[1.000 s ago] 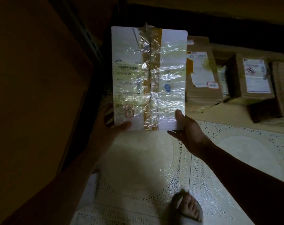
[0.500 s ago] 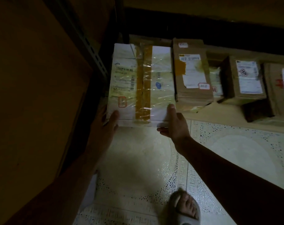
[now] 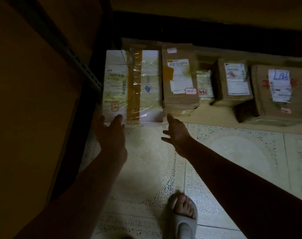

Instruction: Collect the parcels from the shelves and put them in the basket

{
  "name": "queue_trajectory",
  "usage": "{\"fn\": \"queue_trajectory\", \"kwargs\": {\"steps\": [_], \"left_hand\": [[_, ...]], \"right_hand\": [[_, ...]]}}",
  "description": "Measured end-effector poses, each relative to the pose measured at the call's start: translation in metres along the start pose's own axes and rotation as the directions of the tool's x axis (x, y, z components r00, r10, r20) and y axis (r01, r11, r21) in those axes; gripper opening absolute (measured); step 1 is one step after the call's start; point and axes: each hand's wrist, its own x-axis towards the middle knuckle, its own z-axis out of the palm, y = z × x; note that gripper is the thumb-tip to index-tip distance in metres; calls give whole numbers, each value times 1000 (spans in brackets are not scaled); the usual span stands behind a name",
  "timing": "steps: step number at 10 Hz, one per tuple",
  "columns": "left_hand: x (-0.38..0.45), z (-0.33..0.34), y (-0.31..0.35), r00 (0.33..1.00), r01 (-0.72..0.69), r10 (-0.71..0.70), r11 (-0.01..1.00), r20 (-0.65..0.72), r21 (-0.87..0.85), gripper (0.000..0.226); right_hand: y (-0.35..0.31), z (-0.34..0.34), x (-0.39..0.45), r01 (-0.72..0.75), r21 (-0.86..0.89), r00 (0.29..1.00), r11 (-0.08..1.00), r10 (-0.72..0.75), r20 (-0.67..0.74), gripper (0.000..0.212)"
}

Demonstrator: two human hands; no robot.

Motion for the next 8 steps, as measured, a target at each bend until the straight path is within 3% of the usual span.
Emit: {"fn": "queue_trajectory", "kwargs": {"steps": [1, 2, 3, 5, 8], "left_hand": [[-16, 17, 1, 995, -34, 22, 992, 98, 120, 48], [-22, 42, 4, 970, -5, -52, 972, 238, 234, 43], [-23, 78, 9, 945, 46, -146, 946, 293, 322, 56], [-26, 122, 7, 868, 79, -266, 907, 419, 413, 43], [-30, 124, 9, 872, 68, -275, 887, 406, 457, 39]], "right_hand": [[-12, -34, -6, 8, -51, 996, 999, -13, -89, 30], [-23, -63, -3, 30, -26, 983, 999, -34, -180, 39], [-40, -84, 6, 82, -68, 972, 994, -94, -215, 48], [-76, -94, 20, 152, -147, 974, 977, -173, -147, 49], [-71, -79, 15, 139, -197, 990, 971, -132, 44, 48]]}}
